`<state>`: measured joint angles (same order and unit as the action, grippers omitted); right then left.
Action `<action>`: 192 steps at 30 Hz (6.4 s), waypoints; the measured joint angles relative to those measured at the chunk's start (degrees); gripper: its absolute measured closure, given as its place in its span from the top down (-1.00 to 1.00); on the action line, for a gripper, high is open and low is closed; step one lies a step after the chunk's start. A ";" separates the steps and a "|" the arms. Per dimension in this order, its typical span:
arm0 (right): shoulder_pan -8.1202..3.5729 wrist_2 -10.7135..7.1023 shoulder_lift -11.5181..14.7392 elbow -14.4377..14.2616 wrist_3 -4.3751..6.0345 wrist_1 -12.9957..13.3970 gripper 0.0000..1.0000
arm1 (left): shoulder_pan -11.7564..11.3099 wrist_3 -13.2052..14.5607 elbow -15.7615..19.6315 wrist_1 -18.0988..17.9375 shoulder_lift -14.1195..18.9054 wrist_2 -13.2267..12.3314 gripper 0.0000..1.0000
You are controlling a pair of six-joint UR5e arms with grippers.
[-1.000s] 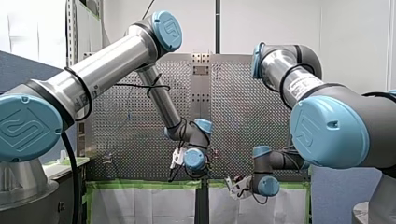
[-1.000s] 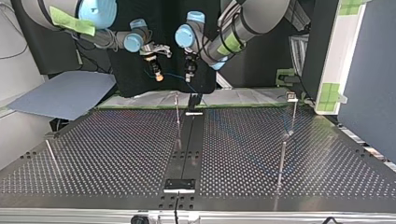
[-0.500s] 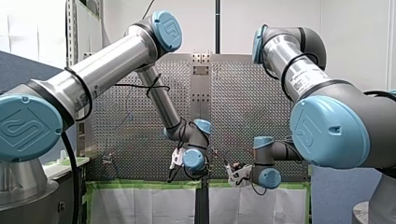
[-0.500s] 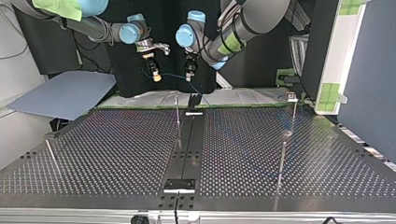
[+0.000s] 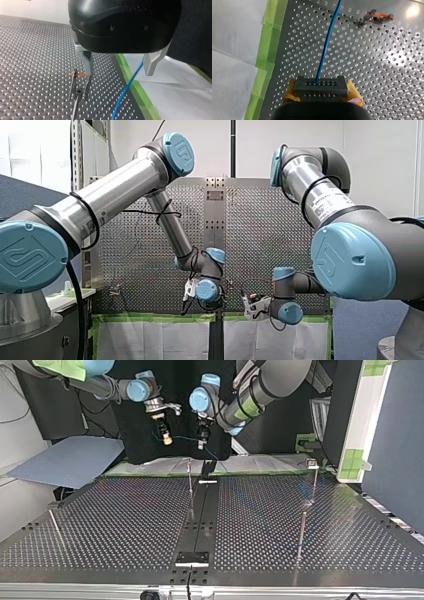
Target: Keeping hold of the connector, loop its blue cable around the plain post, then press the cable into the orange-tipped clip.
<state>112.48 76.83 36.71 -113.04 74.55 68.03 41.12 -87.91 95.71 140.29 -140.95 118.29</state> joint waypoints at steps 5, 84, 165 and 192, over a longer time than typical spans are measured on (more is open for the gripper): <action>-0.78 -1.33 0.00 0.70 2.21 0.59 -1.00 | -0.91 -0.44 0.01 -0.22 -0.02 1.22 1.00; -1.78 -13.10 -0.09 1.98 5.72 0.71 -1.00 | -6.41 3.12 -0.10 0.79 -0.31 -7.20 1.00; -1.73 -12.74 -0.47 6.58 1.16 -5.27 -1.00 | -1.68 10.42 -17.45 41.87 5.76 12.83 1.00; -1.44 -12.47 -0.68 6.57 1.19 -5.31 -1.00 | -4.45 10.00 -27.79 57.28 1.27 15.66 1.00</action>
<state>111.04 64.36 36.02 -106.47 75.74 62.72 36.67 -77.90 67.92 197.56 -139.69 133.95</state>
